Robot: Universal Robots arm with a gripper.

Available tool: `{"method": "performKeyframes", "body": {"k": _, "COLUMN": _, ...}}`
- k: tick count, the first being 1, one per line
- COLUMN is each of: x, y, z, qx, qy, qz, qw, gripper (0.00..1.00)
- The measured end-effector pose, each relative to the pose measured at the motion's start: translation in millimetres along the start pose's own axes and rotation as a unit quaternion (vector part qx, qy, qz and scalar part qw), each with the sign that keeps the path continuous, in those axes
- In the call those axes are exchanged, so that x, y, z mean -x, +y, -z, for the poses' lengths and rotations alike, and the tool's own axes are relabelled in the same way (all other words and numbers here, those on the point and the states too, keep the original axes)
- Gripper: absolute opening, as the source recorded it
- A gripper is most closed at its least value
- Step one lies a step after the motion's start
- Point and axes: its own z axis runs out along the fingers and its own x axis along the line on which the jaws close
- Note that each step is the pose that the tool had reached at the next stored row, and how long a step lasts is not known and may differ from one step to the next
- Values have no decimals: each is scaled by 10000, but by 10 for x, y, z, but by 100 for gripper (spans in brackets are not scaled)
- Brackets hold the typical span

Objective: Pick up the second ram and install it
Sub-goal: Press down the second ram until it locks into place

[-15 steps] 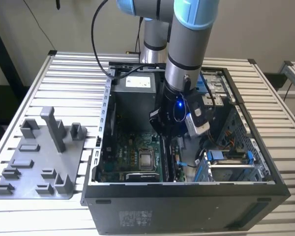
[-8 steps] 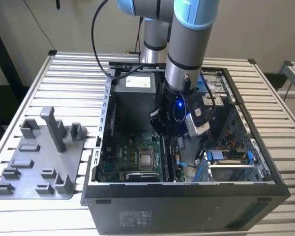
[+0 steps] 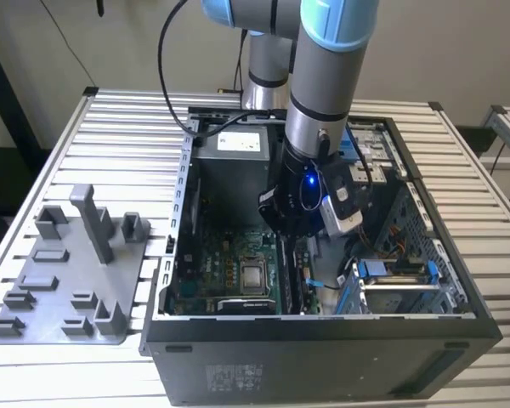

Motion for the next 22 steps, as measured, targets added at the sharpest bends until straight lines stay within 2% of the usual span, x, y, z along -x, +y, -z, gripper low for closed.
{"method": "performKeyframes", "body": {"k": 4, "x": 0, "y": 0, "z": 0, "qx": 0, "qy": -1, "qz": 24, "qw": 10000, "gripper": 11}}
{"method": "performKeyframes", "body": {"k": 7, "x": 0, "y": 0, "z": 0, "qx": -6, "qy": -8, "qz": 252, "qw": 9997, "gripper": 11}}
{"method": "performKeyframes", "body": {"k": 9, "x": 0, "y": 0, "z": 0, "qx": -10, "qy": -14, "qz": 439, "qw": 9990, "gripper": 11}}
{"method": "performKeyframes", "body": {"k": 11, "x": 0, "y": 0, "z": 0, "qx": -14, "qy": -20, "qz": 619, "qw": 9981, "gripper": 11}}
{"method": "performKeyframes", "body": {"k": 17, "x": -1, "y": 0, "z": 0, "qx": -24, "qy": -35, "qz": 1061, "qw": 9943, "gripper": 11}}
{"method": "performKeyframes", "body": {"k": 22, "x": -2, "y": 0, "z": 0, "qx": -31, "qy": -45, "qz": 1364, "qw": 9906, "gripper": 11}}
